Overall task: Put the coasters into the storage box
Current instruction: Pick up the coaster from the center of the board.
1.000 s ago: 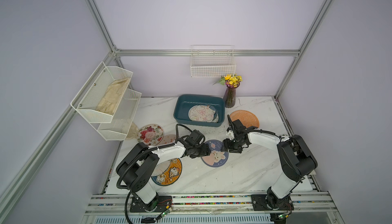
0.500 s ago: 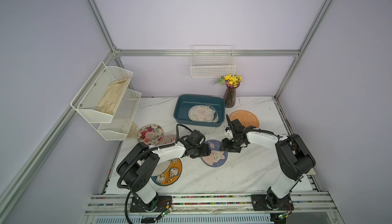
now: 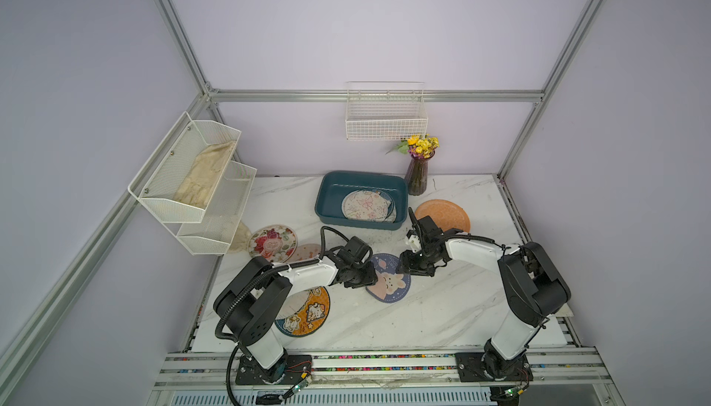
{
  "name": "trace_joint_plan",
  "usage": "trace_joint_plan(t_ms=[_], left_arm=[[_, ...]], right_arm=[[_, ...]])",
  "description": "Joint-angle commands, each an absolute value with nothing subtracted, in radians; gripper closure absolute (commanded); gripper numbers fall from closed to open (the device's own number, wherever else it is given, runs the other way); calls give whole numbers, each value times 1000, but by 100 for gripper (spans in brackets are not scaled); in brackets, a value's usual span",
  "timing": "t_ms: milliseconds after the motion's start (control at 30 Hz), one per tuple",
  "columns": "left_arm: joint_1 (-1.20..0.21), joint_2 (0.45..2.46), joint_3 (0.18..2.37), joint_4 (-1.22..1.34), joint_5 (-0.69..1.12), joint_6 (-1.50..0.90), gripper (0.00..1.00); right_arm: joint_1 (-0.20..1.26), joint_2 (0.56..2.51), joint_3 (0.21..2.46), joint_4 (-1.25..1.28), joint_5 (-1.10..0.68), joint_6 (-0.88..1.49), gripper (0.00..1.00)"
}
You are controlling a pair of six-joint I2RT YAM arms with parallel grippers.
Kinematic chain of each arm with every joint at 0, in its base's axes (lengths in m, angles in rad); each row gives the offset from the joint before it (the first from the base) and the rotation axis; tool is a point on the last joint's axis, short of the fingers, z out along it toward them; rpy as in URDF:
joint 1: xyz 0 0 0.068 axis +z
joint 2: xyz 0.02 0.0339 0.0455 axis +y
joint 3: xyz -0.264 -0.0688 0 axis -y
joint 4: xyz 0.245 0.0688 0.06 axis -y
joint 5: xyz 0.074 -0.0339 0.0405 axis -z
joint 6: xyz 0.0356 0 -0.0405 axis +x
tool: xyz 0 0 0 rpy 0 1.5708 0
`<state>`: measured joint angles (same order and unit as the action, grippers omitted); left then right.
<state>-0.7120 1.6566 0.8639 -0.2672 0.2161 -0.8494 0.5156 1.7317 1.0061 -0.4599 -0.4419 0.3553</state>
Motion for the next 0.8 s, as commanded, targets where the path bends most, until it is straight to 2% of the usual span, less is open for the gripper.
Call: trace_joint_plan(t_ms=[0, 167, 433, 767], left_arm=[[-721, 1657, 916, -284, 230, -831, 74], [-719, 1633, 971, -336, 226, -806, 100], [-701, 1577, 1123, -464, 223, -722, 100], [-614, 1644, 1482, -580, 291, -566, 100]], right_arm=[[529, 1766, 1002, -474, -450, 361, 39], [530, 1754, 1012, -474, -453, 358, 38], [525, 1721, 1019, -441, -474, 391, 34], [488, 1655, 1013, -430, -521, 416, 32]])
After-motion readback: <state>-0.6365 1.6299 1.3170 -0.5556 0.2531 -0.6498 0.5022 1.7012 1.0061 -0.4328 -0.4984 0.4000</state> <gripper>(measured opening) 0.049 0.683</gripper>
